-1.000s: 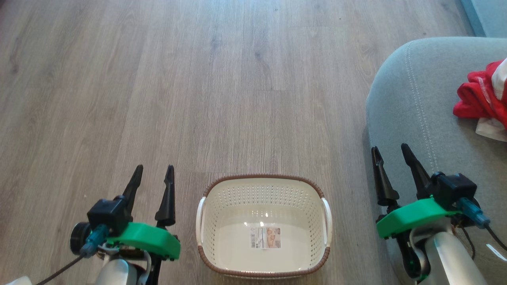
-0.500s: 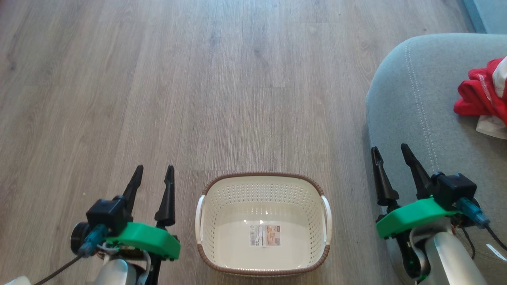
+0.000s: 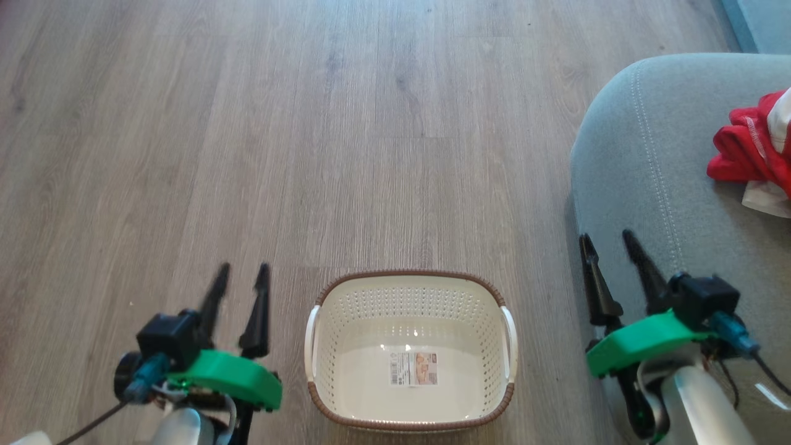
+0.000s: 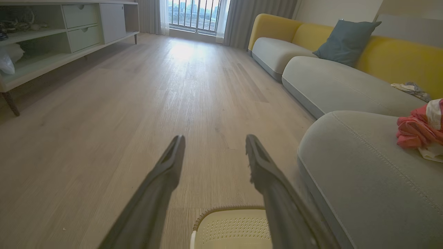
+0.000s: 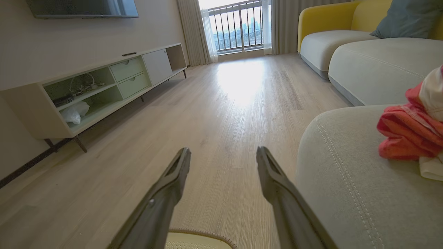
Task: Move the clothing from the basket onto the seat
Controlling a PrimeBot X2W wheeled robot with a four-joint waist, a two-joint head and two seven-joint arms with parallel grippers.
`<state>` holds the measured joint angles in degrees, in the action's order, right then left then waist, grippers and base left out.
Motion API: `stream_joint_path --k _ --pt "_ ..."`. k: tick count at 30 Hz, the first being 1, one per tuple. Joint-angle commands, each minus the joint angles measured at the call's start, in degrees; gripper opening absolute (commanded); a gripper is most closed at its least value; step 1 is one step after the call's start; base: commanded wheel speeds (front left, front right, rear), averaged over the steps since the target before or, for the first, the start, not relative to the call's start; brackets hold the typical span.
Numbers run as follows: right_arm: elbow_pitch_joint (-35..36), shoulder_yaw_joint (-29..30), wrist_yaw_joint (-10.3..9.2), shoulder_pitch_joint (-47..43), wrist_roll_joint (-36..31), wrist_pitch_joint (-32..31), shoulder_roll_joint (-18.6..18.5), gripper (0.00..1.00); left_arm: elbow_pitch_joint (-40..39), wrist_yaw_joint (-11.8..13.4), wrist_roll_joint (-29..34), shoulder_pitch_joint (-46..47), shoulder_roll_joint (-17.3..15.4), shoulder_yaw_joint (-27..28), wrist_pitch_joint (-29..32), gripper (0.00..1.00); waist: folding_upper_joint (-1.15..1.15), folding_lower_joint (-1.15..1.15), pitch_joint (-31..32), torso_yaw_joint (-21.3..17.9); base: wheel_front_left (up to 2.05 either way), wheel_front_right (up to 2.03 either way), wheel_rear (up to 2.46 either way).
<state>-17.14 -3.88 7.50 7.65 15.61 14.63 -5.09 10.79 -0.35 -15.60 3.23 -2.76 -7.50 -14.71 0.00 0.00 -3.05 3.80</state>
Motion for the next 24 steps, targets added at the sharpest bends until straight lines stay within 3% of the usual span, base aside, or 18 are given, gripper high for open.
stream_joint_path --k 1,4,24 --pt "-0.46 -0.04 0.0 -0.09 0.06 -0.02 0.02 0.0 0.54 -0.01 -0.06 -0.04 0.0 -0.03 0.02 0.0 0.0 0.0 0.01 0.0 0.0 0.0 0.0" --pt "-3.27 -0.32 0.0 -1.5 0.17 -0.07 0.03 0.0 3.44 -0.02 -0.2 -1.34 0.0 -0.09 0.12 0.0 0.0 0.0 0.01 -0.02 0.0 0.0 0.0" --pt "-2.25 1.42 0.0 -1.49 12.42 -3.45 0.38 0.0 3.44 -1.16 -12.58 -0.65 -0.13 2.03 3.38 0.0 0.0 0.0 0.47 -0.62 0.0 0.0 0.0"
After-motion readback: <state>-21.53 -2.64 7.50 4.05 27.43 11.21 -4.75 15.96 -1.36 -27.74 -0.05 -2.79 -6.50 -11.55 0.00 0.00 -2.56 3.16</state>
